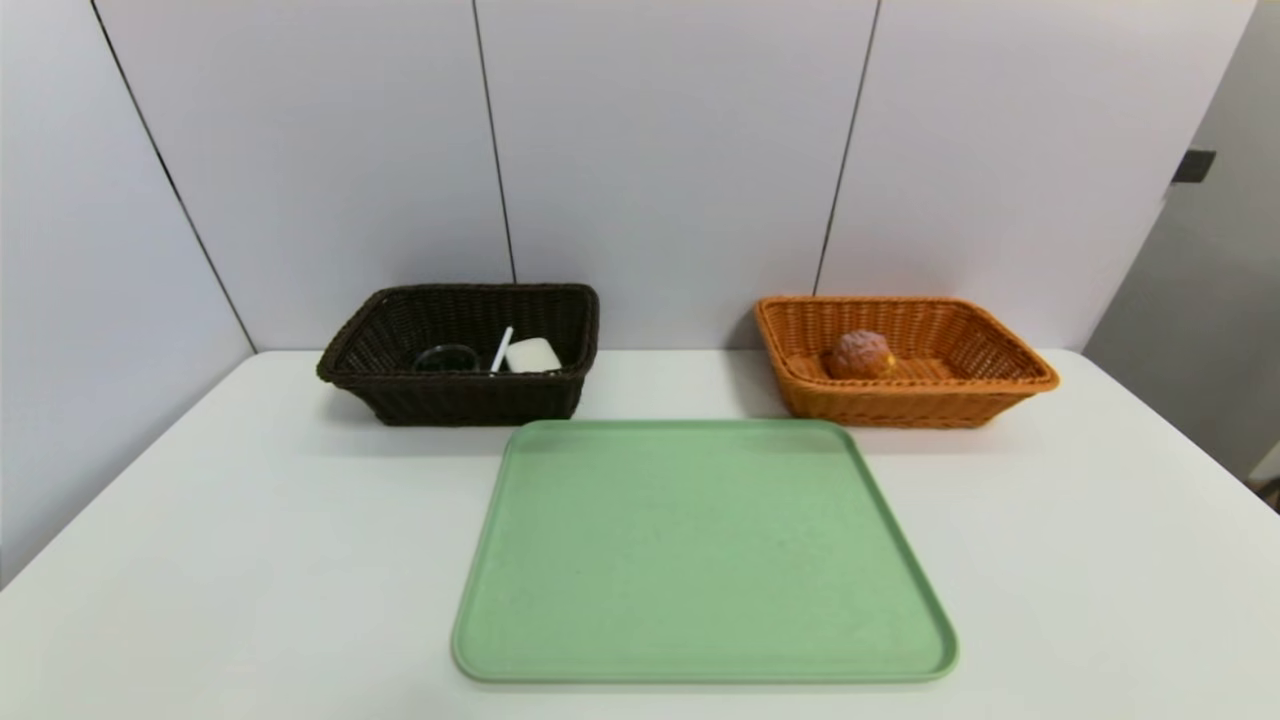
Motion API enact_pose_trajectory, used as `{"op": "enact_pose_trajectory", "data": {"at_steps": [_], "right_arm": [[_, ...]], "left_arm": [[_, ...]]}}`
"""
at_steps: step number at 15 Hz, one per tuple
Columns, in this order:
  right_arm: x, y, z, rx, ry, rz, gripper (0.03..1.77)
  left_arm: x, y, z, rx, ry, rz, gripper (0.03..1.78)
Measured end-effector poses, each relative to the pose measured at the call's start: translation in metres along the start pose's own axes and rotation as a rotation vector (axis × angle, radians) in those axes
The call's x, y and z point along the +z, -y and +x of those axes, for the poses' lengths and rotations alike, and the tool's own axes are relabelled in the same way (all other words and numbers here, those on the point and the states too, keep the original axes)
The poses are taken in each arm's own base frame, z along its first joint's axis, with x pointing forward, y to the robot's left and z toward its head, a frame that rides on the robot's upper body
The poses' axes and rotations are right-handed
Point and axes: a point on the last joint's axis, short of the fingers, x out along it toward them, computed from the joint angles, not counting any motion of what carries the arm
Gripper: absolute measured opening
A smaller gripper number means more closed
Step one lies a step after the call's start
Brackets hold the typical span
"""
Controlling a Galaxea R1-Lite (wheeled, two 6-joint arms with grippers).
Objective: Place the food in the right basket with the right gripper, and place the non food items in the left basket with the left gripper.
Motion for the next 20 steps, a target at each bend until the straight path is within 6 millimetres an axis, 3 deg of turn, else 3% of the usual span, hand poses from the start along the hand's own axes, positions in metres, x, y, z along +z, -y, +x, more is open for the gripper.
{"op": "enact_pose_trajectory", "data": {"at_steps": [4, 9, 20], "right_arm": [[-0.009, -0.003, 0.000, 0.049, -0.086, 0.128, 1.70], [-0.009, -0.003, 0.000, 0.042, -0.089, 0.167, 1.70], [-0.009, -0.002, 0.000, -0.002, -0.093, 0.228, 1.70]], "left_arm": [[-0.016, 0.003, -0.001, -0.064, -0.155, -0.031, 1.69], [-0.016, 0.003, -0.001, -0.046, -0.155, -0.113, 1.69], [-0.015, 0.003, -0.001, -0.046, -0.148, -0.114, 1.69]]}}
